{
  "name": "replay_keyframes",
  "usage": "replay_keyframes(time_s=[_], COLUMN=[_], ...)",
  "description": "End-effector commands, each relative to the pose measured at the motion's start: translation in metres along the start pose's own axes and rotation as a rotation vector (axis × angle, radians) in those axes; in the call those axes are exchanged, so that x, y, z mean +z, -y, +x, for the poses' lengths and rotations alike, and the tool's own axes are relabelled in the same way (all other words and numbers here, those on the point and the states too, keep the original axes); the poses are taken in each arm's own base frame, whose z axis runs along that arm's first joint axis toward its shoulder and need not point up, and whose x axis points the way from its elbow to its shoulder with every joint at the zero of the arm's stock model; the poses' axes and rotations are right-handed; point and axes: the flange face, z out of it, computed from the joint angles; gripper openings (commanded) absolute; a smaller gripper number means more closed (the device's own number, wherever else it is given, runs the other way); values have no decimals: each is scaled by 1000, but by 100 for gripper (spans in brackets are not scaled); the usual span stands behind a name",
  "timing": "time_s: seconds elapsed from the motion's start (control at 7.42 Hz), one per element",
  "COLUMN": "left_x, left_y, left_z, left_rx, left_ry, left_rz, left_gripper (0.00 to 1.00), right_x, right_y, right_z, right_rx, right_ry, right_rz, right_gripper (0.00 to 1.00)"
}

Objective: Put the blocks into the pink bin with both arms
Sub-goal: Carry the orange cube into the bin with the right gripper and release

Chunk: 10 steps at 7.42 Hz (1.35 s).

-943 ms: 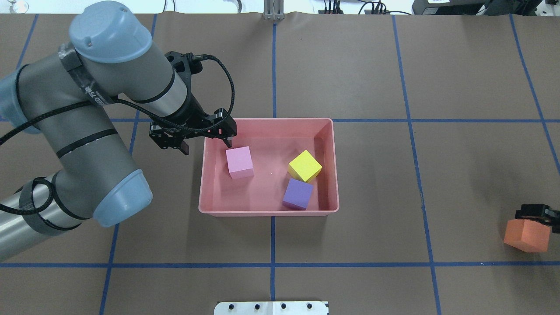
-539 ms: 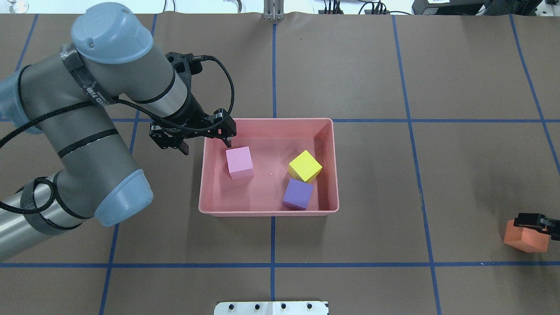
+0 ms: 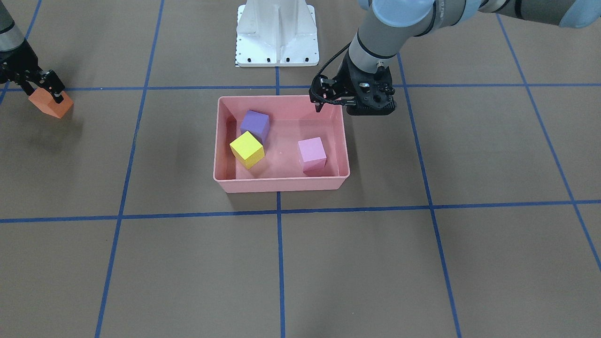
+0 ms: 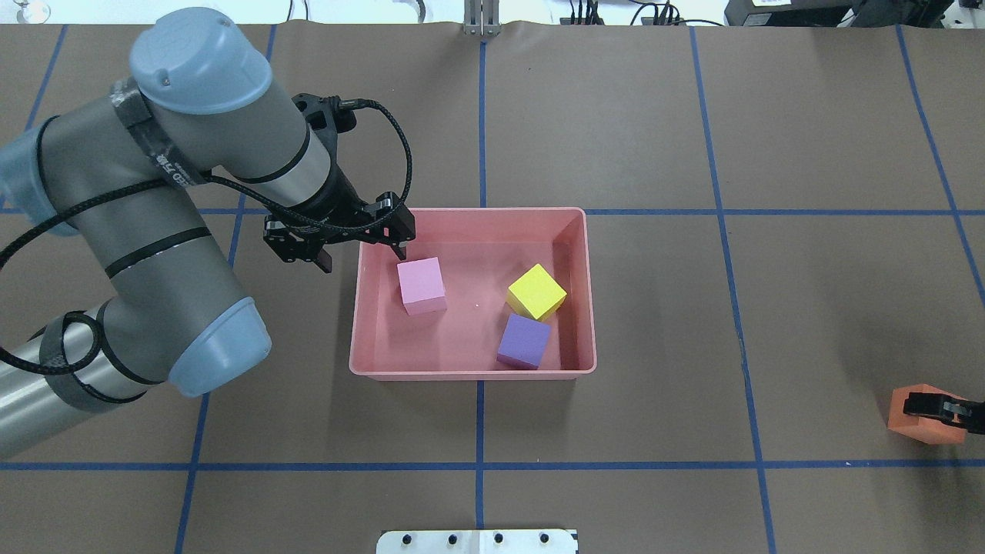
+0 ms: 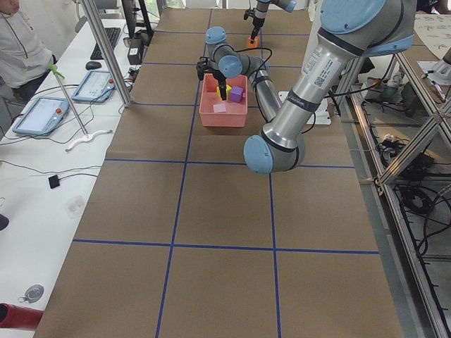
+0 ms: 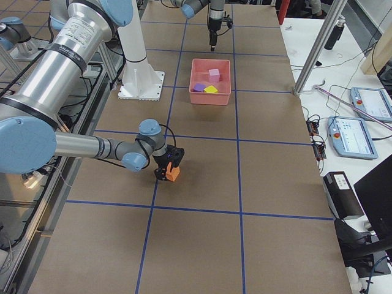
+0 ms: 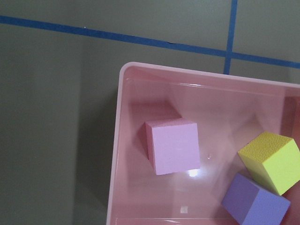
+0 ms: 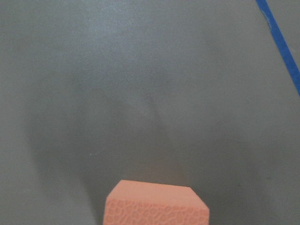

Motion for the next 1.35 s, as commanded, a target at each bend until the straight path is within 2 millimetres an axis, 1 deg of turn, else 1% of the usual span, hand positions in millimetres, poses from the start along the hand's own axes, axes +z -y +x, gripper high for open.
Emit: replay_keyframes(time_s=[0.0, 0.13, 0.27, 0.4, 0.54, 0.67, 0.81, 0.94, 1.08, 1.21], left_x=[0, -1, -14, -28, -35, -44, -61, -75, -87, -98], left_y=[0, 1, 14, 27, 40, 59, 79, 93, 108, 118], left_z=[0, -1, -8, -36, -90, -157, -214, -273, -327, -374], left_rx=[0, -2, 1, 54, 145, 244, 324, 422, 496, 525], left_ry=[0, 0, -3, 8, 40, 93, 128, 168, 205, 232], left_rz=[0, 2, 20, 33, 38, 52, 57, 54, 47, 42], left_gripper=[100, 100, 100, 100, 100, 100, 100, 100, 100, 100], right_x=[4, 5, 3, 0, -5, -13, -23, -32, -45, -64], right_y=[-3, -2, -1, 12, 24, 40, 66, 87, 107, 121], right_z=[-10, -25, -44, -62, -82, -100, -136, -183, -241, -303], right_rx=[-15, -17, -18, 3, 26, 54, 68, 81, 86, 89], right_ry=[12, 41, 78, 120, 171, 203, 239, 255, 275, 277], right_rz=[-1, 1, -3, 6, -34, -78, -77, -74, -73, -82], right_gripper=[13, 0, 0, 0, 0, 0, 0, 0, 0, 0])
